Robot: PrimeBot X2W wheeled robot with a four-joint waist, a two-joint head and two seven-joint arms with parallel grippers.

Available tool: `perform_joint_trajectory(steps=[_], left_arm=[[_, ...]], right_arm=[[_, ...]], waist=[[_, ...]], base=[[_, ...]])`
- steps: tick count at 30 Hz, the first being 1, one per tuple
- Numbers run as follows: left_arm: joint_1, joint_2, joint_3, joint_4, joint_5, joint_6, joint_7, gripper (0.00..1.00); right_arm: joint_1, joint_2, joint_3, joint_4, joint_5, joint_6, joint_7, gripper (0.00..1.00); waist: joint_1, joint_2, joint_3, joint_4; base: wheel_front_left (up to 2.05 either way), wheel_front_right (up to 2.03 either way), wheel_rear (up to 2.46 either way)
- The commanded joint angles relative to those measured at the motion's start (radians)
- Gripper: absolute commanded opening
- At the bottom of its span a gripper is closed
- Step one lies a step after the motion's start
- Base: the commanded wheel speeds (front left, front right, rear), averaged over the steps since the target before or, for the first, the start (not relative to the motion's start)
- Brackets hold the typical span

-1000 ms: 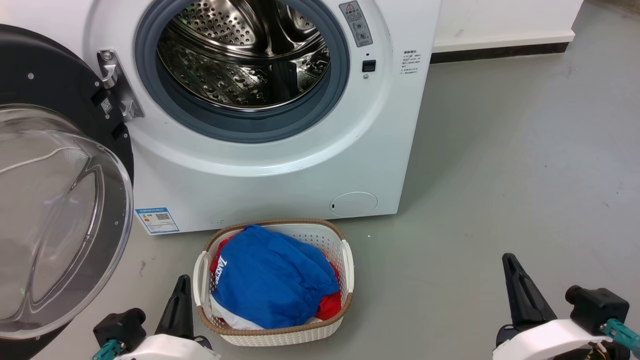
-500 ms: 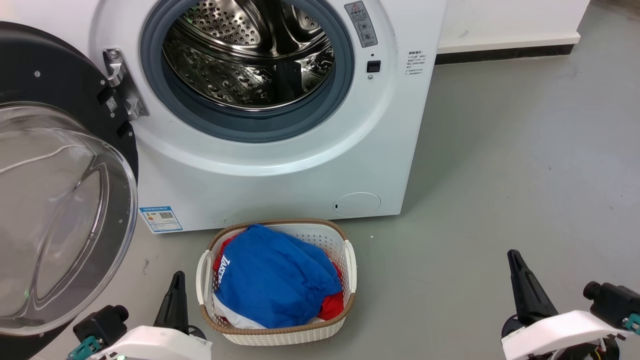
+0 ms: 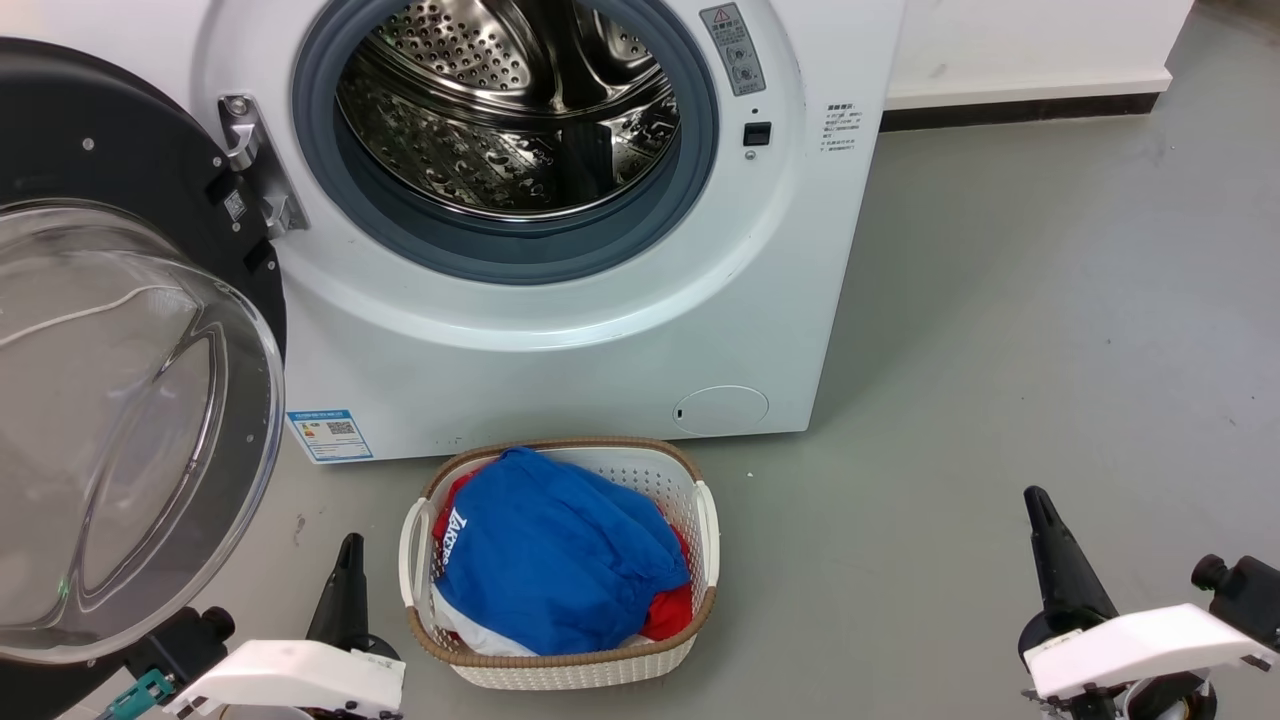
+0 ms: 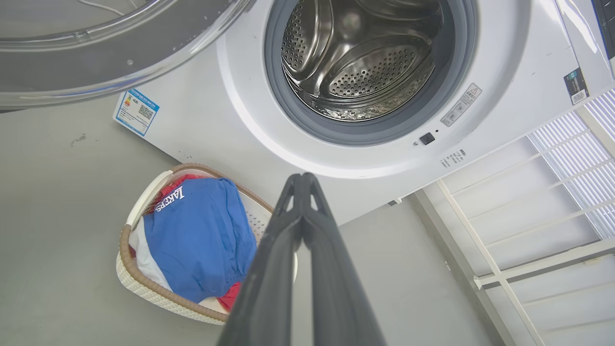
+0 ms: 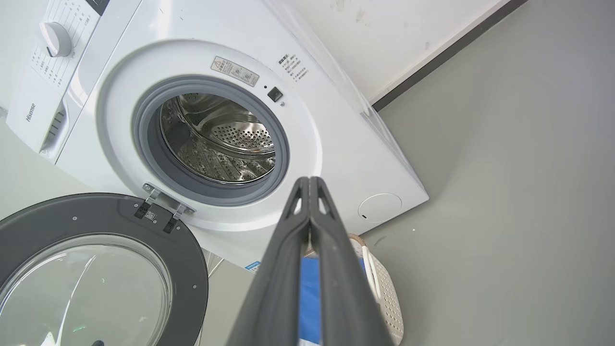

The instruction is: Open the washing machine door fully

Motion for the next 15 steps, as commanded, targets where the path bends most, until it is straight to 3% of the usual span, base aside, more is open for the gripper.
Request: perform_joint_trajectory(steps=[1,15], left_arm=[[-0.025,-0.002,0.005,-0.014,-0.032,-0.01,0.009,0.0],[-0.041,-0.008,0.024,-0.012,-0.193,-0.018,0.054,0.0]], right_arm=[[-0.023,-0.008,-0.004,-0.004,0.04,0.0,0.004,0.0],[-0.043,-0.011,-0.016,0.019,0.225,0.0,0.029,0.0]], waist=[[0.0,0.0,0.0,0.001],[0.0,0.0,-0.001,0.011]], base=[[0.0,0.0,0.0],[0.0,0.0,0.0]])
